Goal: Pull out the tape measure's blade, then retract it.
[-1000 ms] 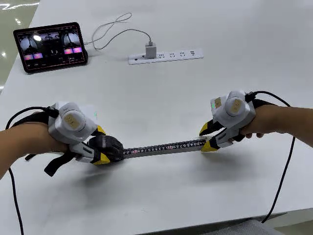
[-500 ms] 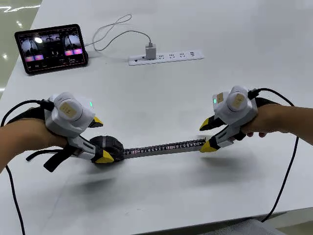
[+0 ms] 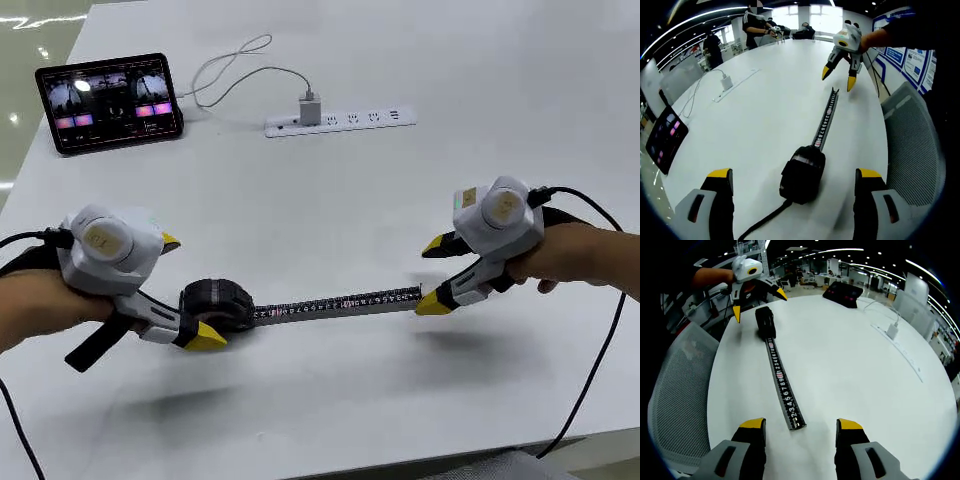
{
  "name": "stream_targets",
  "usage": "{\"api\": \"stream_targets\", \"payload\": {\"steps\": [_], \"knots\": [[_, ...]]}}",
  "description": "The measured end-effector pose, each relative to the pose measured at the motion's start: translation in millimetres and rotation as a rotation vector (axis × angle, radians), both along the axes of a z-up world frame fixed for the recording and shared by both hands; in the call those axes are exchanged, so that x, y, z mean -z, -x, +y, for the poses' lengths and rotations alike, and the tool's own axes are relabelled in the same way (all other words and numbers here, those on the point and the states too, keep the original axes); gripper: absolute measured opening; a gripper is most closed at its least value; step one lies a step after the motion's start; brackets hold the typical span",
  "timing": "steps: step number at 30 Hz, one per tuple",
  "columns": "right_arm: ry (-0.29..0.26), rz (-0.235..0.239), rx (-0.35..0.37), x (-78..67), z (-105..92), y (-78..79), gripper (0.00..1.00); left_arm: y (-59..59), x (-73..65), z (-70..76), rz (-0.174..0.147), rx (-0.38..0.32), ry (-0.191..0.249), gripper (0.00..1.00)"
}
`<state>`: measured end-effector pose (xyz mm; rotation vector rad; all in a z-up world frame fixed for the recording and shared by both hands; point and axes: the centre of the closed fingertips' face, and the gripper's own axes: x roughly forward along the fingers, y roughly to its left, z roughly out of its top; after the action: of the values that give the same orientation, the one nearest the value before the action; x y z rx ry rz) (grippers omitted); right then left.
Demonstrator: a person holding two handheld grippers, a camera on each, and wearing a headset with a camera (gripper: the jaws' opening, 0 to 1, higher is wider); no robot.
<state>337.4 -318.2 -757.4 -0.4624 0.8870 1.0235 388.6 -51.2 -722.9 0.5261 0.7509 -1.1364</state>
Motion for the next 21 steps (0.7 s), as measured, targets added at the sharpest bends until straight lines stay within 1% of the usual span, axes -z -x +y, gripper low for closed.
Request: {"api": "stream_targets", "payload": {"steps": [1,3,4,5,7,8,9,10,11,12,13,14,15,16,17,19,21], "knots": [[-0.001,-0.001,0.006,-0.2,-0.9,0.7,0.54,-3.5,-1.5,1.9,-0.018,-0.007,0.008,0.99],[-0.004,-0.003,0.012,-0.9,-2.0,2.7,0.56,-2.5,-1.6,6.5,-0.018,-0.014,0.015,0.99],[-0.006,-0.002,0.020,-1.6,-2.7,3.9,0.57,-2.8,-0.2,11.6,-0.019,-0.038,0.012,0.99],[-0.009,-0.003,0.025,-2.5,-2.9,4.6,0.58,-3.5,0.4,13.8,-0.023,-0.041,0.016,0.99],[-0.022,-0.016,0.036,-5.8,-3.3,6.0,0.61,-3.7,0.3,20.6,0.004,-0.102,0.041,0.99],[-0.024,-0.020,0.041,-6.5,-4.3,6.7,0.62,-5.0,-0.8,24.2,0.006,-0.141,0.046,0.99],[-0.028,-0.024,0.048,-7.3,-5.1,7.0,0.63,-4.4,-1.6,26.0,0.012,-0.148,0.048,0.99],[-0.034,-0.029,0.058,-8.5,-6.2,7.9,0.64,-1.8,-3.3,27.1,0.032,-0.162,0.065,0.99],[-0.038,-0.034,0.064,-9.1,-7.2,8.6,0.65,-1.2,-6.7,25.5,0.020,-0.156,0.093,0.99],[-0.039,-0.039,0.077,-9.4,-9.1,9.3,0.66,-5.0,-11.4,25.7,-0.038,-0.148,0.113,0.99],[-0.042,-0.041,0.080,-9.6,-9.6,9.4,0.67,-5.0,-12.3,27.0,-0.051,-0.150,0.113,0.99],[-0.052,-0.045,0.099,-10.7,-11.1,9.8,0.67,-0.5,-10.8,29.2,-0.045,-0.145,0.108,0.99],[-0.060,-0.051,0.111,-11.6,-11.9,9.7,0.69,0.5,-9.9,30.2,-0.042,-0.153,0.109,0.99],[-0.081,-0.056,0.132,-13.4,-12.2,10.8,0.71,2.2,-8.1,33.1,-0.031,-0.168,0.108,0.99],[-0.083,-0.057,0.138,-13.6,-13.7,12.8,0.73,4.1,-7.2,35.1,-0.021,-0.182,0.112,0.99],[-0.086,-0.065,0.149,-14.7,-15.6,15.9,0.75,7.5,-6.6,37.3,-0.015,-0.194,0.121,0.99],[-0.095,-0.073,0.164,-17.1,-18.0,19.4,0.77,10.2,-3.7,40.5,-0.020,-0.205,0.118,0.99]]}}
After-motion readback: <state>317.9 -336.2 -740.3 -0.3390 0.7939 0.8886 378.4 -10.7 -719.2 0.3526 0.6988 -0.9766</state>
